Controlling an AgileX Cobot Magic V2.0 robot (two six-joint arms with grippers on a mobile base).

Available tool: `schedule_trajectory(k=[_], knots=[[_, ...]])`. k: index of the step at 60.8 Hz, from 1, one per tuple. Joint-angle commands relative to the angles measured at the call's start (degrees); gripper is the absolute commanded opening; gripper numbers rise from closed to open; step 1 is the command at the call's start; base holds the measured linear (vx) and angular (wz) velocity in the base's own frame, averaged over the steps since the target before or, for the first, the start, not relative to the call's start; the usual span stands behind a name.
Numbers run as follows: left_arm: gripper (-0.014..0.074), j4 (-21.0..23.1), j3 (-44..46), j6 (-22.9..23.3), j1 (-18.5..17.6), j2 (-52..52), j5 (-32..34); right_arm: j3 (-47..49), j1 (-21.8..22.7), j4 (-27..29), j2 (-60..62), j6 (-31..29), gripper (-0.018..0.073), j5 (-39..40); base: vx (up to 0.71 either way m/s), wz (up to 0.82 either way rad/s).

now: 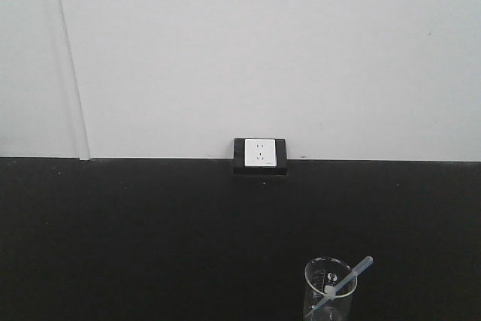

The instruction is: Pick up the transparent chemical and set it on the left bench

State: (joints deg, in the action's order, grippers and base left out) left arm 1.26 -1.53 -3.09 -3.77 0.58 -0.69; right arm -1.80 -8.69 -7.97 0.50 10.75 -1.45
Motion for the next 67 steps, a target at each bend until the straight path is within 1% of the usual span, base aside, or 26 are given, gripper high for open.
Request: schedule_trajectory(k=[1, 41, 48, 51, 56, 58, 63, 65, 67], knots=[[-0.0003, 0.0, -0.9, 0.4, -0.1, 1.1, 4.5, -0.4, 0.4, -0.3, 0.7, -0.1, -0.0008, 4.7, 0.00, 0.00], [-0.0003, 0.0, -0.9, 0.4, -0.1, 1.1, 4.5, -0.4, 0.4, -0.3, 0.7, -0.1, -0.0008, 4.7, 0.00, 0.00], [-0.0003, 0.0, -0.9, 0.4, -0.1, 1.1, 4.5, -0.4, 0.4, -0.3, 0.7, -0.1, -0.0008, 7.2, 0.00, 0.00], [-0.0003, 0.0, -0.9, 0.4, -0.1, 1.1, 4.5, -0.2, 0.4, -0.3, 0.7, -0.1, -0.0008, 10.4, 0.00, 0.00], [-0.0003, 0.0, -0.9, 0.4, -0.1, 1.1, 4.5, -0.2, 0.4, 1.1, 0.7, 0.2, -0.0008, 16.4, 0.00, 0.00], [-0.0003, 0.0, -0.9, 0.4, -0.1, 1.1, 4.5, 0.5, 0.4, 2.7, 0.7, 0.8, -0.0008, 17.7, 0.00, 0.00], [-0.0003, 0.0, -0.9, 0.4, -0.1, 1.1, 4.5, 4.2, 0.4, 6.8, -0.3, 1.2, -0.0008, 14.2, 0.00, 0.00], [-0.0003, 0.0, -0.9, 0.4, -0.1, 1.1, 4.5, 6.0, 0.4, 8.0, -1.4, 0.6, -0.0008, 12.3, 0.00, 0.00], [-0.0003, 0.0, -0.9, 0.4, -0.1, 1.1, 4.5, 8.4, 0.4, 8.0, -3.4, -0.6, -0.0008, 10.1, 0.00, 0.00]])
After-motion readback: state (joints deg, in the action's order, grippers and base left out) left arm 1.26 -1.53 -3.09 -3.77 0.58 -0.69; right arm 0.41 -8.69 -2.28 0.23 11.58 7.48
